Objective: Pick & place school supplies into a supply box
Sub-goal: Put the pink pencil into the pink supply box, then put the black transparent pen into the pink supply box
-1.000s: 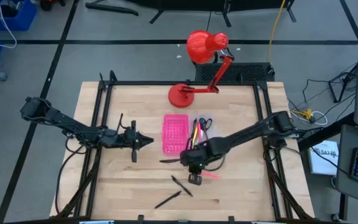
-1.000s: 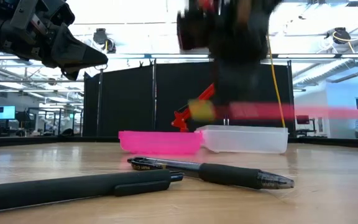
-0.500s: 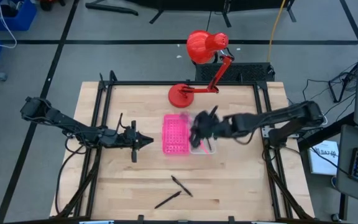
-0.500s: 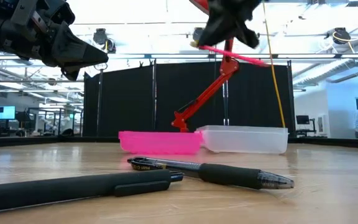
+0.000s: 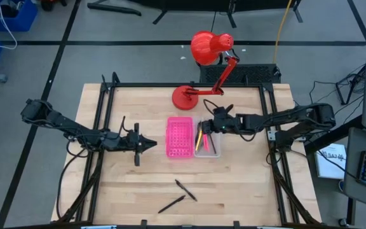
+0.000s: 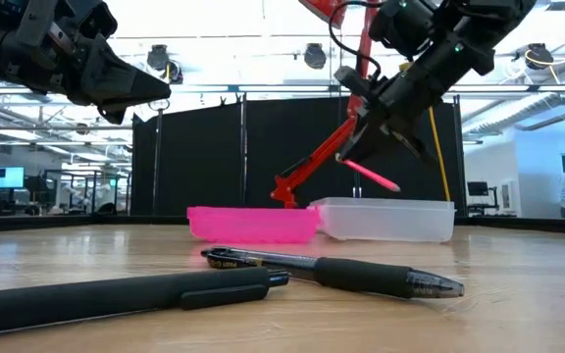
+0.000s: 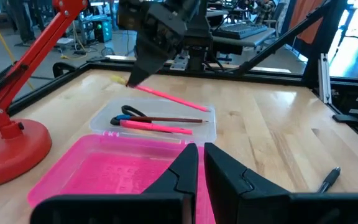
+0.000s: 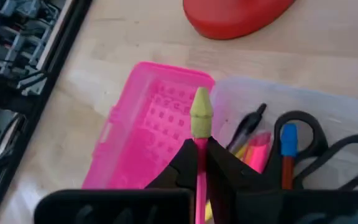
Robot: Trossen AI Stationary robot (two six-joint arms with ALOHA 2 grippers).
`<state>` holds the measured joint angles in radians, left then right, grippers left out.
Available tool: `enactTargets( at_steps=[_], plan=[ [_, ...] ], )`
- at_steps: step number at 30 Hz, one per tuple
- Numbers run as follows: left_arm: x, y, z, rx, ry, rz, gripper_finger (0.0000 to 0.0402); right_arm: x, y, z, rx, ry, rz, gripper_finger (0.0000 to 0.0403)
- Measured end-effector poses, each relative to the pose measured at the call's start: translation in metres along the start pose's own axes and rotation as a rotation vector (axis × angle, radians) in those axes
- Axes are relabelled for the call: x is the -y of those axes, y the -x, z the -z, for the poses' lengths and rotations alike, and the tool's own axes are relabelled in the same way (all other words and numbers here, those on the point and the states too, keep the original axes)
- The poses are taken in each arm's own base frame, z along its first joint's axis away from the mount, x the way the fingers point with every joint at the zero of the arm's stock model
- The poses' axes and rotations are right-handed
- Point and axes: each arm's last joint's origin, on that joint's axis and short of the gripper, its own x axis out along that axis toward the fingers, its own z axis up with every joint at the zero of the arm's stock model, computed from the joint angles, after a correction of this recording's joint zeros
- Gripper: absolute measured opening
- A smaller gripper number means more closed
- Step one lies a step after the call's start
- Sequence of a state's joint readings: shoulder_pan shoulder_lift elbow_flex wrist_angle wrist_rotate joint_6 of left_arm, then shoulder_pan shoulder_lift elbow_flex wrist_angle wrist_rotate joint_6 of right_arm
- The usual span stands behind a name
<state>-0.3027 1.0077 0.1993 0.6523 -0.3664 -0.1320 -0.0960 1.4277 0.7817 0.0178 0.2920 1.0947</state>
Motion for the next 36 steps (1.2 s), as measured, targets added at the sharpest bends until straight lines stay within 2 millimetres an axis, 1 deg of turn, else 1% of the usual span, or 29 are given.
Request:
enactTargets(
  at_steps=[7, 12, 18, 30, 33, 36],
  plan=[
    [0.0, 0.0, 0.0, 0.003, -0.005, 0.0, 0.0033, 0.013, -0.012, 0.007, -0.016, 0.0, 0.086, 0.0006],
    [0.0, 0.0, -0.001, 0.007, -0.004, 0.0, 0.0033, 0.02, -0.023, 0.013, -0.063, 0.012, 0.137, 0.0006],
    [0.0, 0.0, -0.001, 0.006, -0.005, 0.0, 0.0033, 0.023, -0.024, 0.013, -0.072, 0.046, 0.151, 0.0012],
    [0.0, 0.0, 0.0, 0.004, -0.012, -0.001, 0.0033, 0.022, -0.024, 0.013, -0.074, 0.097, 0.144, 0.0095],
    [0.0, 0.0, 0.0, 0.003, -0.016, -0.001, 0.0033, 0.019, -0.02, 0.01, -0.075, 0.136, 0.116, 0.0109],
    [0.0, 0.0, 0.0, 0.002, -0.021, -0.001, 0.0033, 0.013, -0.011, 0.006, -0.098, 0.198, 0.049, 0.0119]
  ],
)
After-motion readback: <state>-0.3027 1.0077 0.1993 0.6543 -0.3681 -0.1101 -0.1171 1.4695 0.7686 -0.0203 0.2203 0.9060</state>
